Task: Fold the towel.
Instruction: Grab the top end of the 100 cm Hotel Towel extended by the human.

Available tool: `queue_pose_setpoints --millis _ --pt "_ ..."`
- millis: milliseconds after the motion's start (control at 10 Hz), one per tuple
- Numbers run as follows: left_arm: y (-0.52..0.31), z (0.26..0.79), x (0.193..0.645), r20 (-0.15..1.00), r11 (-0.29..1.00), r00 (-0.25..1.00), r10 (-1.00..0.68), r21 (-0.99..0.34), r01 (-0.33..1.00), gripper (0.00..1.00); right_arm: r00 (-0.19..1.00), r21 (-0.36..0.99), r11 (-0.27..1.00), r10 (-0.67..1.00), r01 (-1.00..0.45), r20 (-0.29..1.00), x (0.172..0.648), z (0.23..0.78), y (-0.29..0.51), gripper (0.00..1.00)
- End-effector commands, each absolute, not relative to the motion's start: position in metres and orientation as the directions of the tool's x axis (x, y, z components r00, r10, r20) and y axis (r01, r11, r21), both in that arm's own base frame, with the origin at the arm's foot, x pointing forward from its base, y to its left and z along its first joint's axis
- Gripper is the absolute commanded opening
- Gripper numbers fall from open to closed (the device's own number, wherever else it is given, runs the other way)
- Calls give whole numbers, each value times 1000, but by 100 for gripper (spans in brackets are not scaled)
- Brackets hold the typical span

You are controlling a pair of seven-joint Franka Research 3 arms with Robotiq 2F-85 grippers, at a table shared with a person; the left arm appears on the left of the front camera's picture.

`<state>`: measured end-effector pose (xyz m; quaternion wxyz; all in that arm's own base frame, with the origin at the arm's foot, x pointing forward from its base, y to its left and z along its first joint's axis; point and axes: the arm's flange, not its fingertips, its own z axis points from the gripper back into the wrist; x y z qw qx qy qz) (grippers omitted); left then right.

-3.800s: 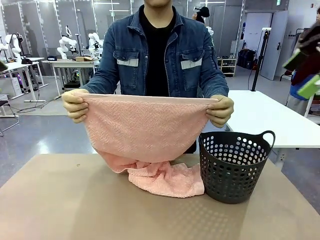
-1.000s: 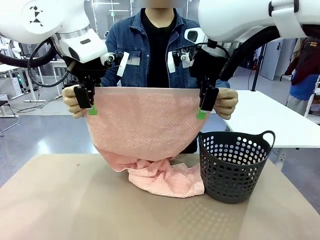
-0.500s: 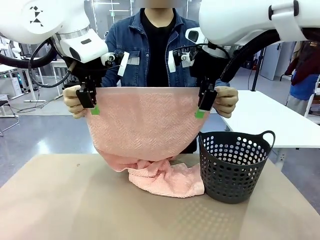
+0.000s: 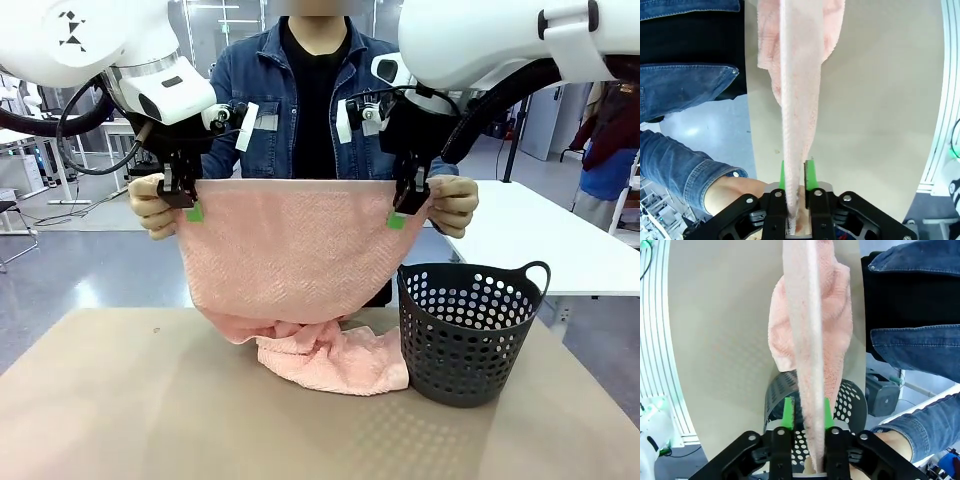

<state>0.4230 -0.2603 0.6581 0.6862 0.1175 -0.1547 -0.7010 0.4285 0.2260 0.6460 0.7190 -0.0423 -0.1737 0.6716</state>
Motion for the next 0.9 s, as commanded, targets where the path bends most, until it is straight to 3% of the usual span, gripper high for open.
queue_pose_setpoints --millis 0,400,500,600,800 --pt "-259 660 420 64 13 -11 -998 367 930 0 57 -308 118 978 -944 201 427 644 224 0" --pt "-254 660 422 75 30 3 -997 363 931 0 44 -306 104 979 -946 198 425 642 227 0" --pt "-248 660 424 81 95 69 -994 401 911 0 44 -302 100 981 -948 188 424 641 226 0" --pt "-259 658 424 50 -4 -24 -998 377 926 0 35 -296 92 980 -951 194 428 646 227 0" --pt "-259 658 424 50 -4 -24 -998 377 926 0 35 -296 92 980 -951 194 428 646 227 0"
